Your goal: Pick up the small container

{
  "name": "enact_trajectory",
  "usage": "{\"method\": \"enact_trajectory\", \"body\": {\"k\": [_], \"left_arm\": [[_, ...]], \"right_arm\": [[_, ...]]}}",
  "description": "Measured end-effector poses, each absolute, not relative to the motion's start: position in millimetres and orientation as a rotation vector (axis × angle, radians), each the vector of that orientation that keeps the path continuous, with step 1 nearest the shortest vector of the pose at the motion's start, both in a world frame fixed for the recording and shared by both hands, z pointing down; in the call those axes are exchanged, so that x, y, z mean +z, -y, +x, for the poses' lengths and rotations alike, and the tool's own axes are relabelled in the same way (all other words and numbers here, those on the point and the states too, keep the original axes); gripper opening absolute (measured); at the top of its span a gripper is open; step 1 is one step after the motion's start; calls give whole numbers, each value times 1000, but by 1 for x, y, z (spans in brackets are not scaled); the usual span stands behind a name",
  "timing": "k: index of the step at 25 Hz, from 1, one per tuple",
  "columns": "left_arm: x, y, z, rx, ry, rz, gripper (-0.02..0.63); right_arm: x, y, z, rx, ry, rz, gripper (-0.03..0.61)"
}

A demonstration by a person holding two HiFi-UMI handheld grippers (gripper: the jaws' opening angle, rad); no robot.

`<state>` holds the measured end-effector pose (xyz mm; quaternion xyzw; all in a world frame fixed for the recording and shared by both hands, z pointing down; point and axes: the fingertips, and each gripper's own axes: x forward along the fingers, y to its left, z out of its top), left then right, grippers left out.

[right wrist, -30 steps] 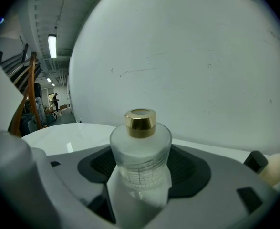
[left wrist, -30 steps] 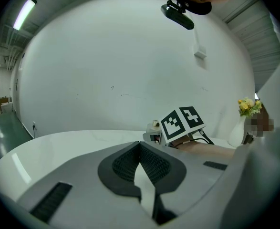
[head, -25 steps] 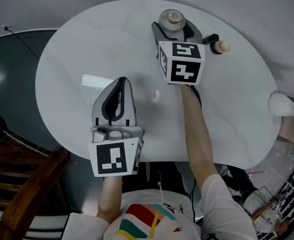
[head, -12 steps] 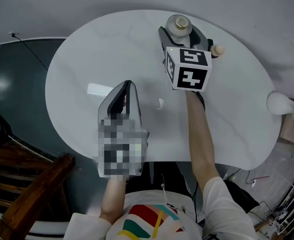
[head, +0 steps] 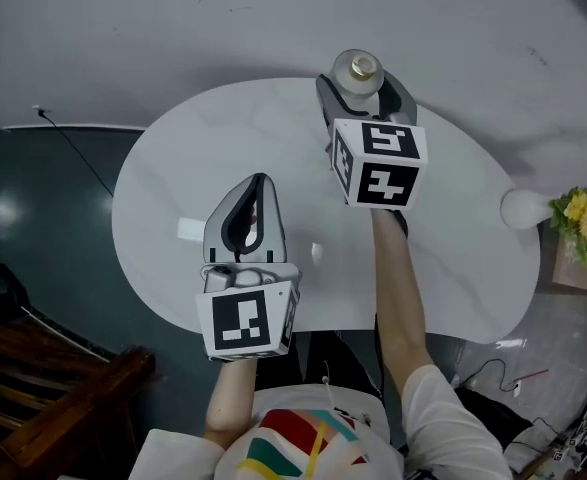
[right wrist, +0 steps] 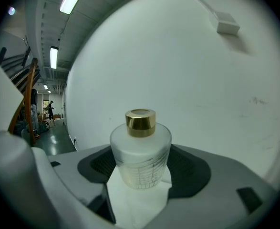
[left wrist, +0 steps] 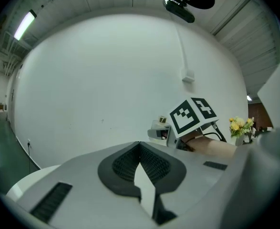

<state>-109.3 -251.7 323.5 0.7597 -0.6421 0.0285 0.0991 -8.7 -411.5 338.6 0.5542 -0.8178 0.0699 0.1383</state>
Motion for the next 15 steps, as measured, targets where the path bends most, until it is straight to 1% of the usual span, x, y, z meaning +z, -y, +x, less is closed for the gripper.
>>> {"method": "enact_trajectory", "body": {"k": [9, 15], "left_arm": [[247, 238, -95, -23, 1947, 2352, 17], [206, 216, -81, -44, 1962, 2427, 17]], "right_arm": [[245, 345, 18, 84, 2393, 1673, 327], [198, 282, 33, 33, 2429, 1705, 327]]}}
